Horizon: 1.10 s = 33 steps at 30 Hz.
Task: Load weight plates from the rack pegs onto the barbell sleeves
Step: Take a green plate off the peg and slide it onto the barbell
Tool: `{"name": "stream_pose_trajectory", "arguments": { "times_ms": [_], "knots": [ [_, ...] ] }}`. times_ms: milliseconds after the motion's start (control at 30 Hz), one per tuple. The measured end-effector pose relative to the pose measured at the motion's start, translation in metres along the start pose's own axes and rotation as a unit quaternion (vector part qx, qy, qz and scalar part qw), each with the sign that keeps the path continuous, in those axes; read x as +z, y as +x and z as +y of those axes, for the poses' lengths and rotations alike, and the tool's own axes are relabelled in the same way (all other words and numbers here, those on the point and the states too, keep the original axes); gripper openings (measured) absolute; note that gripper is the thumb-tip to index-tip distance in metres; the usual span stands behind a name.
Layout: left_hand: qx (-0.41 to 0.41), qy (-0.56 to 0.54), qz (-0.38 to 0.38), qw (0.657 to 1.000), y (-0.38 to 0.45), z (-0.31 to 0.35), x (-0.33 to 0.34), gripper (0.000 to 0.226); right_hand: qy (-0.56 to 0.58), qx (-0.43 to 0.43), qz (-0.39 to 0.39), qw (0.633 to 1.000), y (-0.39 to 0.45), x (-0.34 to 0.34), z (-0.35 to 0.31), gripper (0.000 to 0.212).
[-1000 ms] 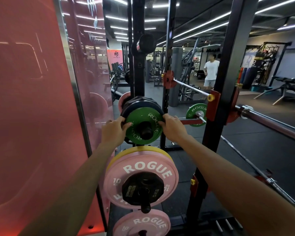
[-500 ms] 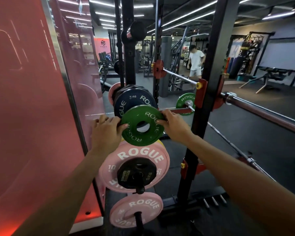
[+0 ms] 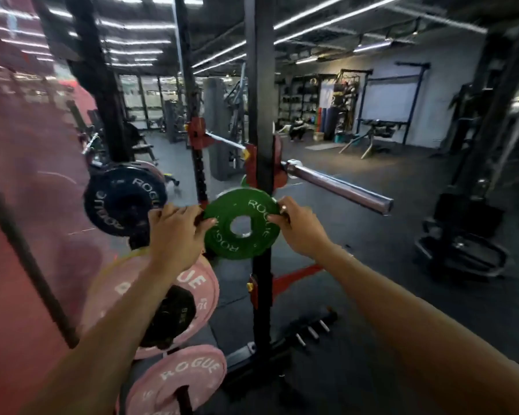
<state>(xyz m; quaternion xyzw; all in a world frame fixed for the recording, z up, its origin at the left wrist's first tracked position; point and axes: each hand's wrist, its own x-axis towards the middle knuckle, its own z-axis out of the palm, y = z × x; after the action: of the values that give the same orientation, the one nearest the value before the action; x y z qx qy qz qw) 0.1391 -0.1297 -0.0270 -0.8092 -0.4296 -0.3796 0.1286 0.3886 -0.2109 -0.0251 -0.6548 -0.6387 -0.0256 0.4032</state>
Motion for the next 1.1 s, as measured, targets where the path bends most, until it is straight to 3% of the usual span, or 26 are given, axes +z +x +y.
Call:
{"name": "stream_pose_trajectory", "arguments": {
  "times_ms": [267,433,700,1100],
  "knots": [
    [0.053,-0.077,-0.025,0.995,0.000,0.205,0.057,0.036,-0.061,0.114,0.023,0.991,-0.086,-0.152,0.136,0.027],
    [0.063,-0.105,-0.053,0.991,0.007,0.289,0.084,0.038,-0.068,0.155,0.042,0.985,-0.110,-0.206,0.197,0.023],
    [0.045,-0.138,-0.037,0.989,0.050,0.321,0.143,0.037,-0.059,0.132,0.039,0.989,-0.070,-0.215,0.257,0.016],
    [0.015,-0.149,-0.002,0.989,0.099,0.324,0.230,0.035,-0.039,0.103,-0.026,0.994,0.024,-0.191,0.345,0.028]
  ]
}}
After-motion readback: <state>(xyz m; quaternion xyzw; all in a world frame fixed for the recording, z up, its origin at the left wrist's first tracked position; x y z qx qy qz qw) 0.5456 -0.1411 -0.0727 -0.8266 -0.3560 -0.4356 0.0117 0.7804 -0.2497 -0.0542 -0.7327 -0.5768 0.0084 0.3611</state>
